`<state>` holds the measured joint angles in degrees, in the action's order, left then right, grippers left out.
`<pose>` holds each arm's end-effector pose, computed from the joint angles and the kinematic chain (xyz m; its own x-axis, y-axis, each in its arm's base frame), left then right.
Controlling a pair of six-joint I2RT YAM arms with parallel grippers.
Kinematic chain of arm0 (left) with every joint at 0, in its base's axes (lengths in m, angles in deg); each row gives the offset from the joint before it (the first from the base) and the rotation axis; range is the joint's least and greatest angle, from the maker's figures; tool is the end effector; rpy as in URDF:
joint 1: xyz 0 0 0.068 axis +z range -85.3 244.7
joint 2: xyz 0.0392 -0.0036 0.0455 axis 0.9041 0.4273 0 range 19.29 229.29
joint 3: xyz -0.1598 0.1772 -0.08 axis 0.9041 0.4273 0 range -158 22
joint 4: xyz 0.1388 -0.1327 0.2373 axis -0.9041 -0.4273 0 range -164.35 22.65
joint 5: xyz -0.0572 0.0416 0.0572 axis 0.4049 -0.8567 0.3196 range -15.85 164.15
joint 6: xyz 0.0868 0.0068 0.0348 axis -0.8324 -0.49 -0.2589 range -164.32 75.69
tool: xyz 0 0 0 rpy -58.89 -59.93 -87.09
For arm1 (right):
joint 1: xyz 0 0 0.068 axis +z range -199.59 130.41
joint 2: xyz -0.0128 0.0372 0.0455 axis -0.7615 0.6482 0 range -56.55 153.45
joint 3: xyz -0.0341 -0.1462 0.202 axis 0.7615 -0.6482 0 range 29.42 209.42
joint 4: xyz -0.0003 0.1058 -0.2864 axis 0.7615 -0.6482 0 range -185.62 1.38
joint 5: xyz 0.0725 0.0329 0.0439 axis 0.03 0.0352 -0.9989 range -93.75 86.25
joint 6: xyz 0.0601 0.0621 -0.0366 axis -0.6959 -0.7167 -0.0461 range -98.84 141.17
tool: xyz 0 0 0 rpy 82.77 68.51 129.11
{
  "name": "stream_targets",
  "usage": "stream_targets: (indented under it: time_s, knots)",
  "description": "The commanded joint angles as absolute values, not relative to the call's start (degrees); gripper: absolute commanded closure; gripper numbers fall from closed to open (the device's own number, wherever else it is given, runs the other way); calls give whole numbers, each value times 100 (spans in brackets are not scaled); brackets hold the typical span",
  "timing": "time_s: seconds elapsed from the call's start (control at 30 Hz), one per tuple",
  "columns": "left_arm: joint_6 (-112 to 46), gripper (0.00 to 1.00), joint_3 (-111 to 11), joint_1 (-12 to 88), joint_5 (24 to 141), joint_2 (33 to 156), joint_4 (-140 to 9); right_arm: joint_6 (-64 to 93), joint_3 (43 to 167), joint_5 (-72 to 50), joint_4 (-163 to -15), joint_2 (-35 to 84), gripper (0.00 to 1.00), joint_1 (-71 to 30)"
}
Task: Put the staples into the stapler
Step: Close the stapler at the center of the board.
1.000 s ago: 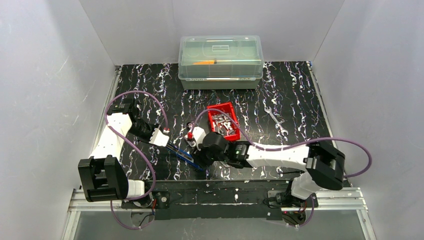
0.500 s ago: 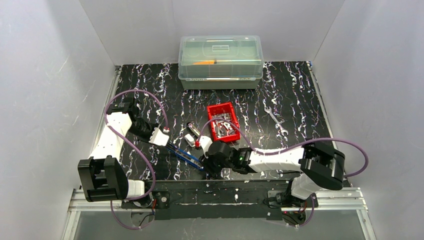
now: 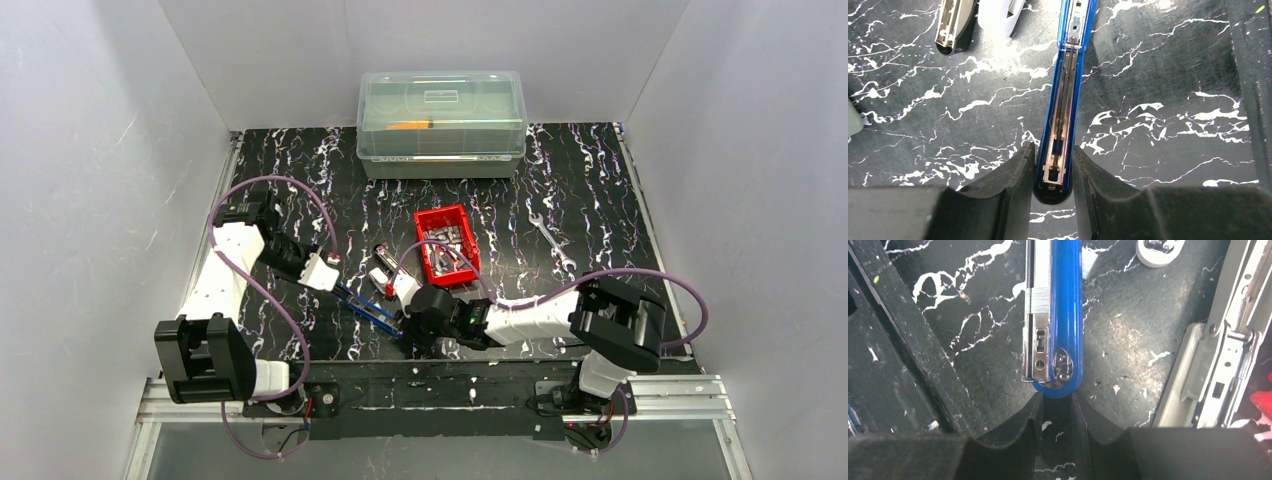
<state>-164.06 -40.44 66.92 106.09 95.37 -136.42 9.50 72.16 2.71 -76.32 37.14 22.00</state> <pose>0.2791 -0.0340 0.1934 0.5216 0.7574 -0.3927 0.8435 -0.3888 0.3706 0.1319 0.3663 0.0679 -0.3781 -0.5001 -0.7790 -0.8563 0.5087 0.0890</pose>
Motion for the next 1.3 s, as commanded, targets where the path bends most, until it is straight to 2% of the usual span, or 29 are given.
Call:
stream_targets:
  time_s: [0.0, 0.27, 0.73, 0.93, 1.17, 1.27]
  knots:
    - [-19895, 99, -4191, 6360, 10853, 9310, -14026, 1110, 7242, 335, -7119, 4158, 71, 2177]
    - [-19868, 99, -4043, 5774, 10832, 9138, -14048, 1228, 7319, 311, -6816, 4440, 82, 2145]
    - [-19790, 98, -3884, 5460, 10953, 8922, -14050, 1176, 7193, 266, -6507, 4551, 85, 2116]
    - [-19444, 95, -4241, 5455, 11259, 8822, -14051, 1159, 7202, 274, -6506, 4576, 85, 2116]
    - [-19437, 89, -4120, 5330, 11640, 8575, -13886, 1154, 7240, 251, -6554, 4619, 84, 2116]
    - [-18924, 83, -4320, 5328, 11618, 8505, -13547, 1150, 7262, 226, -6584, 4642, 84, 2116]
